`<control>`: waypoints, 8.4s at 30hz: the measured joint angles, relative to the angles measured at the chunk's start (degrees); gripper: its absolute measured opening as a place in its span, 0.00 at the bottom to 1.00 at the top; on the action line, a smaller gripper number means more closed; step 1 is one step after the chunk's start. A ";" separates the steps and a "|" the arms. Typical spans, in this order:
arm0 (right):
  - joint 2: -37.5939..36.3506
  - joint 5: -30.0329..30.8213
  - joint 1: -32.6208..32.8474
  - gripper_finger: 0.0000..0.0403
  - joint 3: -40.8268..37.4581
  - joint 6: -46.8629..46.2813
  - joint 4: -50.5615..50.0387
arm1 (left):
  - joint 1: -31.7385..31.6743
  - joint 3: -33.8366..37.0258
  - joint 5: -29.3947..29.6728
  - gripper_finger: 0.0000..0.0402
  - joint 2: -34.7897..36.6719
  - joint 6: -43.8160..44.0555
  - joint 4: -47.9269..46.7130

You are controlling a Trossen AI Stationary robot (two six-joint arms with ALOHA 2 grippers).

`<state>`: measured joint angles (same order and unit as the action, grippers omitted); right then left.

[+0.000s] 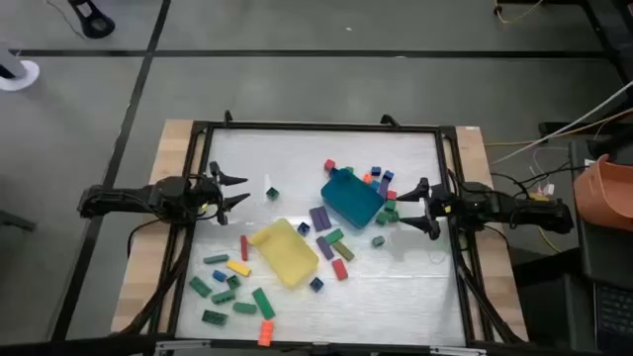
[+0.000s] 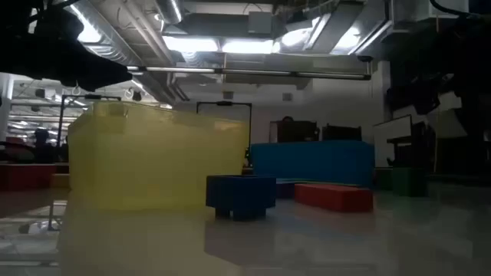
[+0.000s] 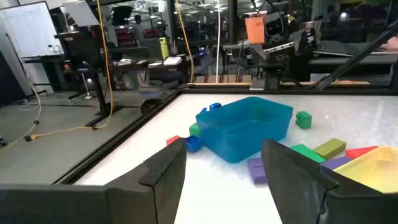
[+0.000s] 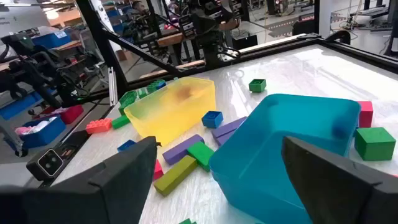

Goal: Sort blocks by size

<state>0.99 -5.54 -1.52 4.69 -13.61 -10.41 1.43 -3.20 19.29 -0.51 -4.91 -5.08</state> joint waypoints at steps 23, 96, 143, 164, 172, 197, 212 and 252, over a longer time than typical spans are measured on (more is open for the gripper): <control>0.00 0.00 0.00 0.85 0.00 -0.02 0.00 | 0.01 0.01 0.01 0.49 -0.01 -0.01 0.00; 0.00 11.04 0.00 0.85 -0.20 0.52 9.35 | -0.09 -6.07 8.22 0.49 -16.58 15.24 10.11; 0.00 11.06 0.00 0.85 0.02 0.59 10.09 | -12.85 -24.81 0.16 0.49 -77.08 35.31 -1.19; 0.00 11.06 0.00 0.85 0.02 0.59 9.88 | -12.87 -24.77 -2.68 0.25 -81.24 37.50 3.91; 0.00 11.08 0.00 0.85 0.02 0.59 9.88 | -14.16 -24.63 -2.94 0.17 -80.57 34.55 7.98; -0.02 11.06 0.00 0.85 0.02 0.59 9.89 | 5.35 -28.09 -29.86 0.23 -69.80 26.76 8.75; -0.02 11.00 0.00 0.85 0.02 0.59 9.90 | 8.70 -28.09 -19.89 0.49 -69.83 26.36 8.77; 69.18 4.18 0.07 0.85 21.14 10.93 55.22 | 10.93 -28.09 -14.14 0.48 -69.83 14.10 12.14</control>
<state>70.17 -1.36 -1.45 25.83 -2.67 44.81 12.36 -31.29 5.15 -70.35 9.19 7.06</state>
